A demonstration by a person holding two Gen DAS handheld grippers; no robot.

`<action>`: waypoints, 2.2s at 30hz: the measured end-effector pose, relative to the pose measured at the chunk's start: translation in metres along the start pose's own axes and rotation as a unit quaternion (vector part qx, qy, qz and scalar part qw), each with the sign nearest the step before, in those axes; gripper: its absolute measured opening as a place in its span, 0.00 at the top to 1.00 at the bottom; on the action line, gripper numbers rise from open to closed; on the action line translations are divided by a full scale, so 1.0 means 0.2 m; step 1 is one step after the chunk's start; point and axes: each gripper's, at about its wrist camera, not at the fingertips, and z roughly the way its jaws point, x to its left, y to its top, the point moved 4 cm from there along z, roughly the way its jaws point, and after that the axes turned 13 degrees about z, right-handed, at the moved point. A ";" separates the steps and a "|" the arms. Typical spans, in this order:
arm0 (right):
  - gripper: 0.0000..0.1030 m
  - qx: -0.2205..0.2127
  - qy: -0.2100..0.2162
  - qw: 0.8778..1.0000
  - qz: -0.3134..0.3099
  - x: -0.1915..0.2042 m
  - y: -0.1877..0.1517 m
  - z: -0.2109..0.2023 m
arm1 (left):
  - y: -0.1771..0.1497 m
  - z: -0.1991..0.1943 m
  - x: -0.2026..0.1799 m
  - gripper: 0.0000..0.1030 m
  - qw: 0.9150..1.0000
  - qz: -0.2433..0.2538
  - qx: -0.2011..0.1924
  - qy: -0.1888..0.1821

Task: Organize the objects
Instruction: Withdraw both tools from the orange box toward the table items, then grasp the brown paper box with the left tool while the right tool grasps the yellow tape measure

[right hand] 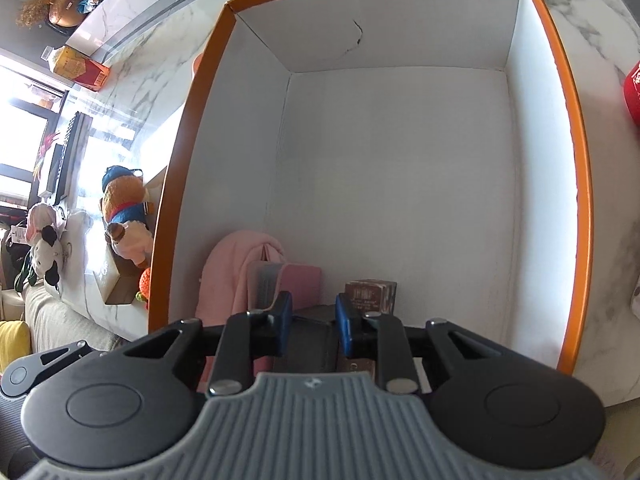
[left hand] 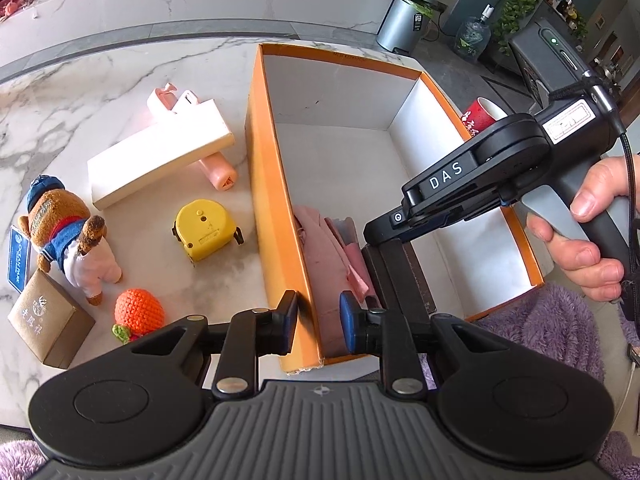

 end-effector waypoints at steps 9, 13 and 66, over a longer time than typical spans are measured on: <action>0.65 -0.067 -0.022 0.996 -0.054 0.08 -0.10 -0.14 | -0.08 -0.05 -0.07 0.74 0.999 -0.001 -0.014 -0.030; 0.63 -0.115 0.009 0.988 -0.099 0.16 -0.20 -0.27 | -0.12 -0.16 -0.05 0.73 0.999 0.014 -0.043 -0.003; 0.42 0.026 -0.234 0.919 -0.317 0.93 0.03 0.72 | -0.37 -0.10 1.04 0.33 0.959 -0.244 0.039 0.137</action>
